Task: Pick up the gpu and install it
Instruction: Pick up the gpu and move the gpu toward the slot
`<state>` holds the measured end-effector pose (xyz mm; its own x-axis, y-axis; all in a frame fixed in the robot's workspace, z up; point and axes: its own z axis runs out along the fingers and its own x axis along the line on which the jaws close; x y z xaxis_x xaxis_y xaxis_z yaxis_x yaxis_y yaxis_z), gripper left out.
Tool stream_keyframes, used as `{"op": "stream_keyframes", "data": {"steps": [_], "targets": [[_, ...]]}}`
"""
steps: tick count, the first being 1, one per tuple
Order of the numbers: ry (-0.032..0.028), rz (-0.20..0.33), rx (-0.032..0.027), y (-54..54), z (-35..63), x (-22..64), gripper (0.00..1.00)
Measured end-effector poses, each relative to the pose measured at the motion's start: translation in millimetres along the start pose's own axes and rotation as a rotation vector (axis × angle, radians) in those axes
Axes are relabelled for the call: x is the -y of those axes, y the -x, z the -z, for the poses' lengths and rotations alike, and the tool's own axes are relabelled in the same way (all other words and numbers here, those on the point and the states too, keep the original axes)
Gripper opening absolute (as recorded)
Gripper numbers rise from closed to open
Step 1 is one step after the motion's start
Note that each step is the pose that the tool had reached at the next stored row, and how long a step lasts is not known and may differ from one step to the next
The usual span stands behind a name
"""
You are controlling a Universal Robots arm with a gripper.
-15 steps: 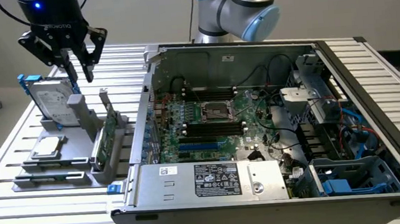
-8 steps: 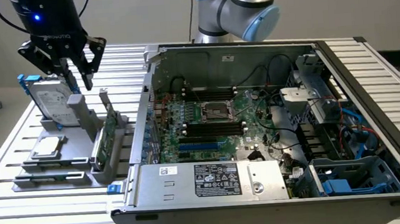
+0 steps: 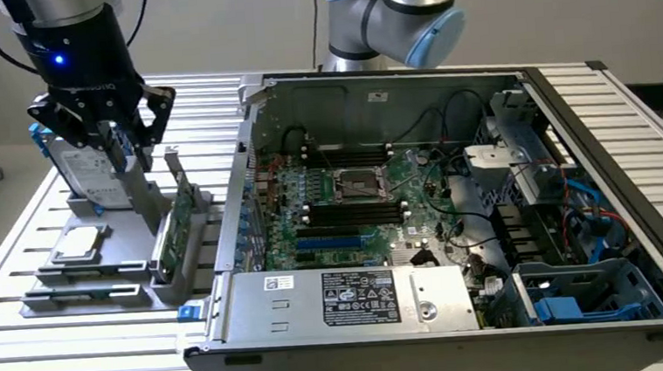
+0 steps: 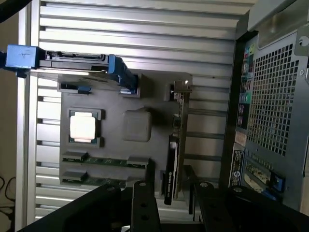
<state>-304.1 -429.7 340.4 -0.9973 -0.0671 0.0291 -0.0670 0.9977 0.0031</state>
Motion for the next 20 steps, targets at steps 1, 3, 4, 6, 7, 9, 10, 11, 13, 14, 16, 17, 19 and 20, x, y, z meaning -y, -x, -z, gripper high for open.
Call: {"op": "stream_keyframes", "data": {"steps": [1,3,4,6,7,9,10,11,13,14,16,17,19,20], "targets": [[0.0,0.0,0.0001,0.1,-1.8,1.3,0.36],[-0.0001,0.0,-0.0002,0.7,-5.4,3.2,0.36],[-0.0002,0.0,-0.0002,1.2,-7.2,3.7,0.36],[-0.0001,0.0,0.0,2.8,-10.8,4.4,0.36],[-0.0002,0.0,-0.0002,3.8,-12.6,4.7,0.36],[-0.0006,0.0,-0.0002,6.2,-16.1,5.0,0.36],[-0.0008,0.0,-0.0001,7.1,-17.9,5.2,0.36],[-0.0009,0.0,-0.0002,7.7,-19.8,5.5,0.36],[-0.001,0.0,-0.0001,8.5,-23.4,6.0,0.36],[-0.001,0.0,-0.0001,8.8,-25.2,6.2,0.36],[-0.0011,0.0,-0.0002,9.3,-28.7,6.5,0.36],[-0.001,0.0,-0.0001,9.6,-30.5,6.7,0.36],[-0.001,0.0,-0.0001,10.0,-34.3,7.0,0.36],[-0.0011,0.0,-0.0002,10.3,-36.1,7.2,0.36]]}}
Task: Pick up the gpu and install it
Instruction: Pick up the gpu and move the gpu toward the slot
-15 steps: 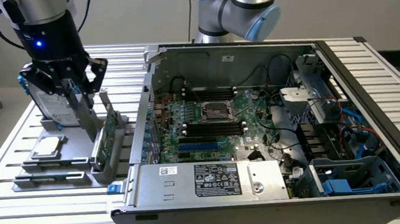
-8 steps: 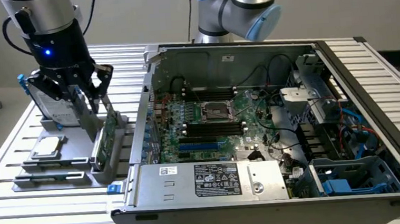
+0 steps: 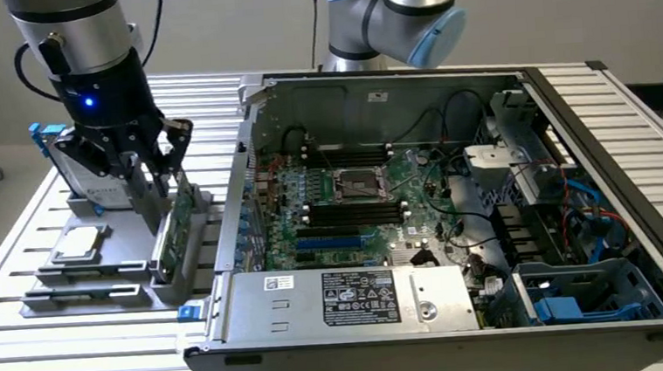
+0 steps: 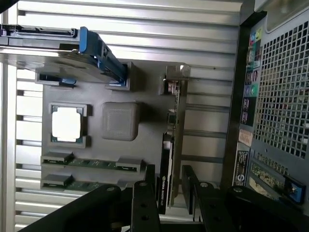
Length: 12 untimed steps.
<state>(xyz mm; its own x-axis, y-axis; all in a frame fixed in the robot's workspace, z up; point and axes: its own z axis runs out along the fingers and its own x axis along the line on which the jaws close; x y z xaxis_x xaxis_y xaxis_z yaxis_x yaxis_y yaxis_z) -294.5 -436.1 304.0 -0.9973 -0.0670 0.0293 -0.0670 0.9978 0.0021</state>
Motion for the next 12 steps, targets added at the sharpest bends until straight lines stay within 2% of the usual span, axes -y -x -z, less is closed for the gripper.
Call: {"op": "stream_keyframes", "data": {"steps": [12], "targets": [[0.0001,0.0,0.0001,1.5,-21.8,2.0,0.36]]}}
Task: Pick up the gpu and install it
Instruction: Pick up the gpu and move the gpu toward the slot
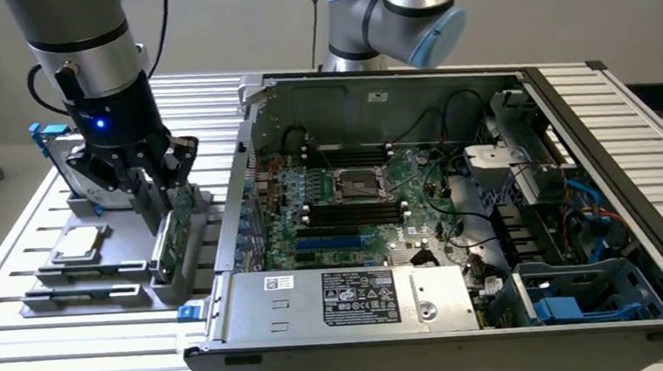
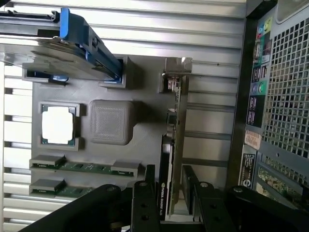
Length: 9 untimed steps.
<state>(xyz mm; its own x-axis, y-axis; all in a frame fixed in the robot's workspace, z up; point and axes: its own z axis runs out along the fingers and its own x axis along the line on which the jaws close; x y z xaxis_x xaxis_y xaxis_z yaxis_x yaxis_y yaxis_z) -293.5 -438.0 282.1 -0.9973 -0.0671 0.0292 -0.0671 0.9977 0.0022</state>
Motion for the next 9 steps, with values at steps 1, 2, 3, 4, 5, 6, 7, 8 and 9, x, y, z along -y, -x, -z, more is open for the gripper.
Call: {"op": "stream_keyframes", "data": {"steps": [1,2,3,4,5,6,7,8,9], "targets": [[-0.0001,0.0,-0.0001,0.0,-1.8,0.2,0.36],[-0.0001,0.0,-0.0002,0.1,-3.5,0.4,0.36],[-0.0001,0.0,-0.0002,0.1,-5.3,0.6,0.36],[-0.0001,0.0,-0.0002,0.2,-7.2,0.8,0.36],[-0.0001,0.0,-0.0001,0.3,-9.0,1.0,0.36],[-0.0001,0.0,-0.0001,0.3,-10.8,1.2,0.36],[-0.0001,0.0,-0.0001,0.4,-12.7,1.4,0.36],[0.0,0.0,-0.0001,0.4,-14.5,1.6,0.36],[-0.0001,0.0,-0.0001,0.5,-16.3,1.8,0.36]]}}
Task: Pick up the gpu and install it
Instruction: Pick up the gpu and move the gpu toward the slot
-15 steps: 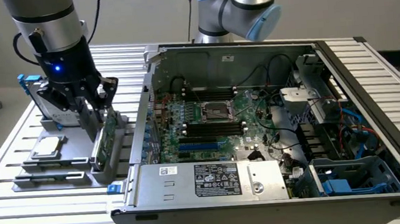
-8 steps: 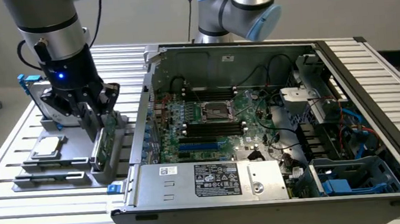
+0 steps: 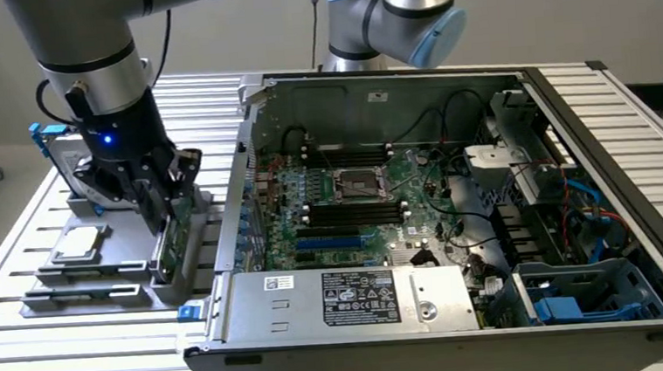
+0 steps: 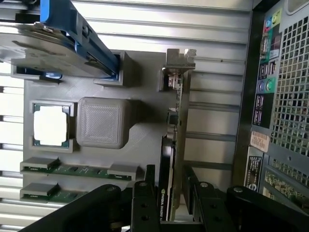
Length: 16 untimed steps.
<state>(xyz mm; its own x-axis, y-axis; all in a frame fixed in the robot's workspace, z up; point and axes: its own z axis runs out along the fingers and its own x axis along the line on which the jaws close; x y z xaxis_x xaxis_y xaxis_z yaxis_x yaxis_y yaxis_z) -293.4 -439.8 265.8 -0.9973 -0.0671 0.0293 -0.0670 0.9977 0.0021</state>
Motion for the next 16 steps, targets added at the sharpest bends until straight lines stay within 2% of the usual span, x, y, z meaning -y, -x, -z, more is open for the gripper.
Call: {"op": "stream_keyframes", "data": {"steps": [9,14,16], "targets": [[0.0,-0.001,0.0,0.0,-16.0,-1.0,0.36],[-0.0001,-0.002,0.0006,-0.7,-17.9,-4.3,0.36],[-0.002,-0.002,0.0033,-0.8,-18.8,-4.4,0.36]]}}
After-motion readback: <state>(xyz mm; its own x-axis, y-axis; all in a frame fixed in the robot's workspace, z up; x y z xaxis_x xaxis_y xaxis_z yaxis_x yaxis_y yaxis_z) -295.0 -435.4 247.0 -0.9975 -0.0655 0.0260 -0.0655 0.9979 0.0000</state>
